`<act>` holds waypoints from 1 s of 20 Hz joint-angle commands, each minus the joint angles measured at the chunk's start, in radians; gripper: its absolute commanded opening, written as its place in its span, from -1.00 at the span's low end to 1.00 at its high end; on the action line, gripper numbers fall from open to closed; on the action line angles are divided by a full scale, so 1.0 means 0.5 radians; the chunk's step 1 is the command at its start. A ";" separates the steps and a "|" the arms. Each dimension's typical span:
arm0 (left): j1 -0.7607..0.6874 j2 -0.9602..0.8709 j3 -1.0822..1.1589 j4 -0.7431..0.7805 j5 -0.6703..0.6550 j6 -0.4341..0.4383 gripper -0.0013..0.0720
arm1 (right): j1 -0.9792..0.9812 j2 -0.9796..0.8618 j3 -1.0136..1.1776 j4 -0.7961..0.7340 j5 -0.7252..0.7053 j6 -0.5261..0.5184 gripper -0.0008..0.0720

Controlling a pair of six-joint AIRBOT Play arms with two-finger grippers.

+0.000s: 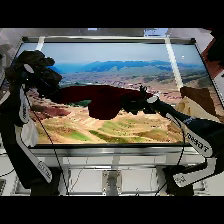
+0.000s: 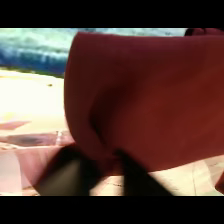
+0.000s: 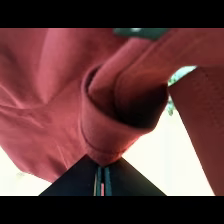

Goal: Fold the shirts.

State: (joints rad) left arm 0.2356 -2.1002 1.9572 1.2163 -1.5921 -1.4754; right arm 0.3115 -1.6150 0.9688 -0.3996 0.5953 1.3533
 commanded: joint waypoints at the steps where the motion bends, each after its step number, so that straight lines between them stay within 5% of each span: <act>1: 0.003 -0.012 0.031 -0.103 -0.068 0.021 -0.93 | -0.002 0.038 0.011 0.155 0.002 -0.180 -0.89; 6: 0.016 0.203 0.259 -0.426 -0.053 0.036 -0.93 | -0.200 0.394 0.281 -0.081 0.150 -0.208 -0.90; 14: 0.240 1.247 0.259 -1.070 -0.046 0.257 -0.93 | -0.847 1.453 0.763 -0.525 0.908 -0.001 -0.90; 20: 0.270 1.988 0.259 -0.839 0.101 0.472 -0.93 | -1.240 1.982 1.169 -0.674 0.993 0.034 -0.90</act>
State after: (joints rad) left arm 0.3614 -1.2640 2.0861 0.7383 -1.5990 -1.2953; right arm -0.2211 -0.7353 1.4563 -0.6743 1.0554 1.3586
